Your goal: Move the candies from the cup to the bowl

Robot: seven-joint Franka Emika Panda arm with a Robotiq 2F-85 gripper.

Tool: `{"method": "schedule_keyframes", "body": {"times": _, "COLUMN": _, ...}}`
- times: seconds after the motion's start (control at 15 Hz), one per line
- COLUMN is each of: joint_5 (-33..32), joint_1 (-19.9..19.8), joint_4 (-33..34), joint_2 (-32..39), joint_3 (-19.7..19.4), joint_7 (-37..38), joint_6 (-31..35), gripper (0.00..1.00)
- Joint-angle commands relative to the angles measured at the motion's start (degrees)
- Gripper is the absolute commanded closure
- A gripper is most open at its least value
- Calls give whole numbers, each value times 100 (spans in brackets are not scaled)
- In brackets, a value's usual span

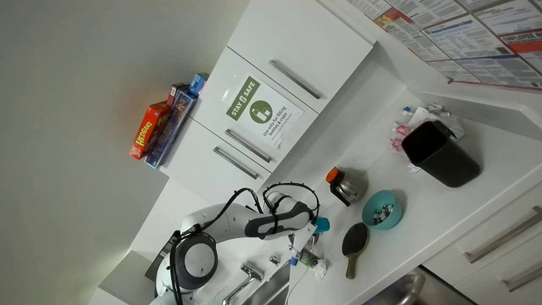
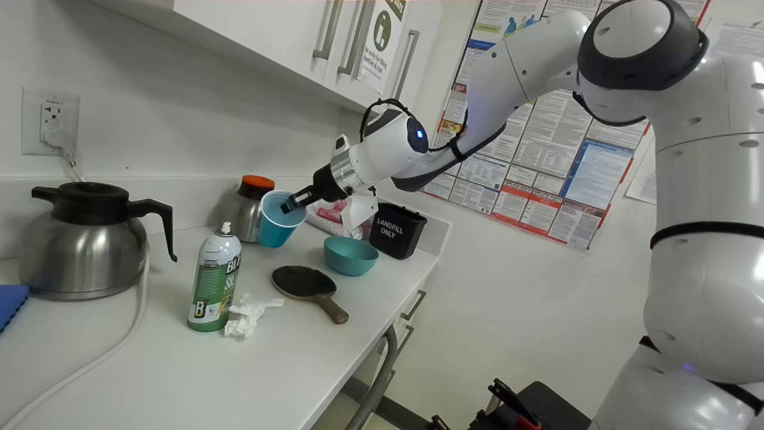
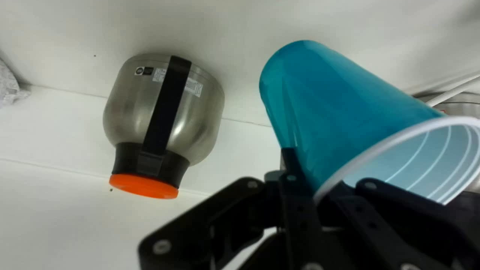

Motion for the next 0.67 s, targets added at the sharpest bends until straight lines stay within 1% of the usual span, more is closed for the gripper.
{"method": "schedule_keyframes", "body": {"times": 0.0, "joint_5": 68, "joint_1": 138, "joint_4": 191, "joint_2": 177, "joint_3": -246, "joint_7": -73, "joint_6": 599, "gripper": 99}}
{"method": "schedule_keyframes", "body": {"times": 0.07, "joint_5": 57, "joint_1": 209, "joint_4": 236, "joint_2": 249, "joint_3": -342, "joint_7": -53, "joint_6": 733, "gripper": 99}}
{"method": "schedule_keyframes", "body": {"times": 0.13, "joint_5": 1058, "joint_1": 295, "joint_4": 60, "joint_2": 276, "joint_3": -595, "joint_7": -1115, "joint_6": 831, "gripper": 99}}
{"method": "schedule_keyframes", "body": {"times": 0.2, "joint_5": 296, "joint_1": 411, "joint_4": 312, "joint_2": 406, "joint_3": -620, "joint_7": -246, "joint_6": 989, "gripper": 99}}
{"method": "schedule_keyframes", "body": {"times": 0.27, "joint_5": 432, "joint_1": 573, "joint_4": 296, "joint_2": 453, "joint_3": -837, "joint_7": -447, "joint_6": 1068, "gripper": 99}}
{"method": "schedule_keyframes", "body": {"times": 0.33, "joint_5": 1519, "joint_1": 500, "joint_4": -156, "joint_2": 236, "joint_3": -889, "joint_7": -1509, "joint_6": 794, "gripper": 98}}
{"method": "schedule_keyframes", "body": {"times": 0.4, "joint_5": 502, "joint_1": 398, "joint_4": 93, "joint_2": 363, "joint_3": -655, "joint_7": -498, "joint_6": 815, "gripper": 98}}
{"method": "schedule_keyframes", "body": {"times": 0.6, "joint_5": 503, "joint_1": 498, "joint_4": 138, "joint_2": 455, "joint_3": -733, "joint_7": -498, "joint_6": 846, "gripper": 98}}
